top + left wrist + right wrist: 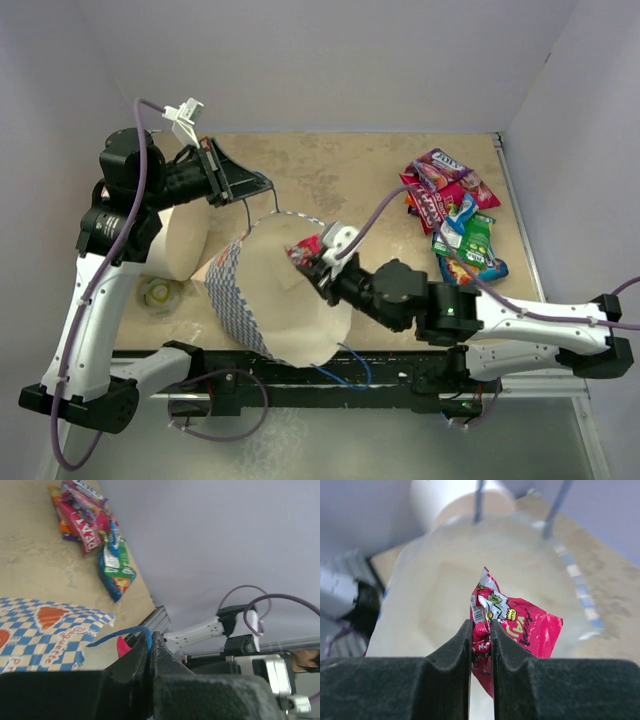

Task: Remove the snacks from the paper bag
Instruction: Adjust the paper bag at the center of the board, then place the snack at the center of the board.

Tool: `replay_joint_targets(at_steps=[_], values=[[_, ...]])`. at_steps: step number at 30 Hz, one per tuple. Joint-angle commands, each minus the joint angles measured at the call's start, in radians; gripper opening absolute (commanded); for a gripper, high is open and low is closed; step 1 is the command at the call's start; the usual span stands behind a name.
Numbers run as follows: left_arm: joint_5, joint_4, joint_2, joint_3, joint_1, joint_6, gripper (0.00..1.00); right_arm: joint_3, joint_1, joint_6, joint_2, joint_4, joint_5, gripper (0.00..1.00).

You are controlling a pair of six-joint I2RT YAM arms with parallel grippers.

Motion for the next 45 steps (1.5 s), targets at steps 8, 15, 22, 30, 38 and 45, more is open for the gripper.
replay_joint_targets(at_steps=[8,15,22,30,38,45], values=[[0.194,0.462,0.047,-0.052,0.003,-0.363,0.00,0.289,-0.052,-0.011,0.010,-0.038,0.546,0.00],[0.189,0.475,0.093,-0.088,0.003,-0.395,0.00,0.347,-0.362,0.195,-0.010,-0.140,0.366,0.00],[0.053,0.047,0.067,-0.130,0.088,-0.124,0.00,0.422,-0.546,0.232,0.052,-0.345,0.340,0.00],[-0.142,-0.250,0.085,0.000,0.196,0.121,0.00,0.338,-0.849,0.304,0.090,-0.449,0.258,0.00],[-0.413,-0.419,0.096,0.105,0.196,0.261,0.10,0.239,-1.197,0.308,0.187,-0.375,0.084,0.00],[-0.522,-0.462,0.087,0.136,0.195,0.320,0.25,0.222,-1.297,0.322,0.300,-0.268,-0.057,0.00]])
